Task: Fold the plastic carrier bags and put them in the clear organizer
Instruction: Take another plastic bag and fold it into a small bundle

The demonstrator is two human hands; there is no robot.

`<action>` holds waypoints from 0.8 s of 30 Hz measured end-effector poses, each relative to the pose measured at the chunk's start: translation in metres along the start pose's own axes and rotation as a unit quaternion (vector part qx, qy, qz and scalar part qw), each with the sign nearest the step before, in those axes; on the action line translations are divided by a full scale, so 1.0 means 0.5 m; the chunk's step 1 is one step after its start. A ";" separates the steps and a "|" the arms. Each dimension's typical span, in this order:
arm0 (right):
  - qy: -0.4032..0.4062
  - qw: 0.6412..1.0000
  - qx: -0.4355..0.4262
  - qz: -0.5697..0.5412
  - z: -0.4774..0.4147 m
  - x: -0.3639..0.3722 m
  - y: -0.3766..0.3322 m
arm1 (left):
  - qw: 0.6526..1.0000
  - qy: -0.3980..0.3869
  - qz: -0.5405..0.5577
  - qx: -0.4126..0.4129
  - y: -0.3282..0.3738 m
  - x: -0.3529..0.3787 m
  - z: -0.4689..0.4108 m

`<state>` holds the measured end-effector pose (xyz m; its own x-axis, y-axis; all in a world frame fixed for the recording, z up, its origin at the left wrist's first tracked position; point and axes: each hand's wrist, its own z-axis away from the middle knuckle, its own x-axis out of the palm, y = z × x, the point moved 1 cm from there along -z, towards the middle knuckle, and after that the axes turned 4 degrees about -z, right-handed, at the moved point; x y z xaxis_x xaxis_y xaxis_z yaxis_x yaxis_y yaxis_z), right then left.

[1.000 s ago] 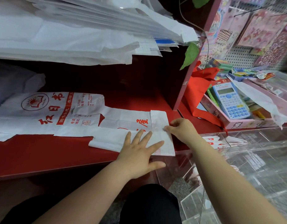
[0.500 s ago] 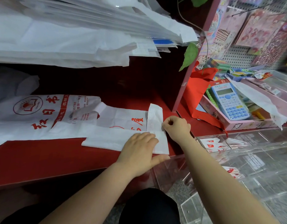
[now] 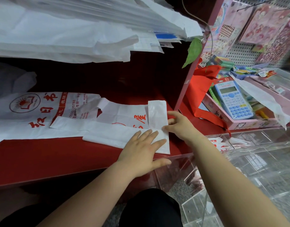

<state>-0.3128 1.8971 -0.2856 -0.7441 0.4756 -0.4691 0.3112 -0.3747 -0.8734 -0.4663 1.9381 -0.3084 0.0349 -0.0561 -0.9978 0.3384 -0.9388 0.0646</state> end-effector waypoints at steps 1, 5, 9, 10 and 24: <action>0.006 1.000 -0.001 0.023 0.003 0.000 0.001 | 1.000 0.003 0.002 0.002 -0.001 0.001 0.000; 0.020 0.990 -0.049 0.130 0.005 0.004 0.012 | 1.000 0.006 0.001 0.000 -0.001 0.002 -0.002; 0.035 0.985 -0.092 0.145 0.014 0.009 0.017 | 0.998 0.068 -0.012 0.007 0.000 -0.001 0.002; 0.036 0.984 -0.093 0.149 0.014 0.009 0.020 | 0.995 0.099 -0.008 0.015 0.002 -0.009 0.005; 0.018 0.992 -0.109 0.068 0.023 0.004 0.019 | 0.982 0.182 0.033 -0.050 0.001 0.009 0.022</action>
<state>-0.3181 1.8856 -0.2932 -0.6660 0.4630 -0.5848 0.5296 -0.2586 -0.8079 -0.4763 1.9340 -0.3128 0.3866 0.0270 -0.9218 0.4147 -0.8979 0.1476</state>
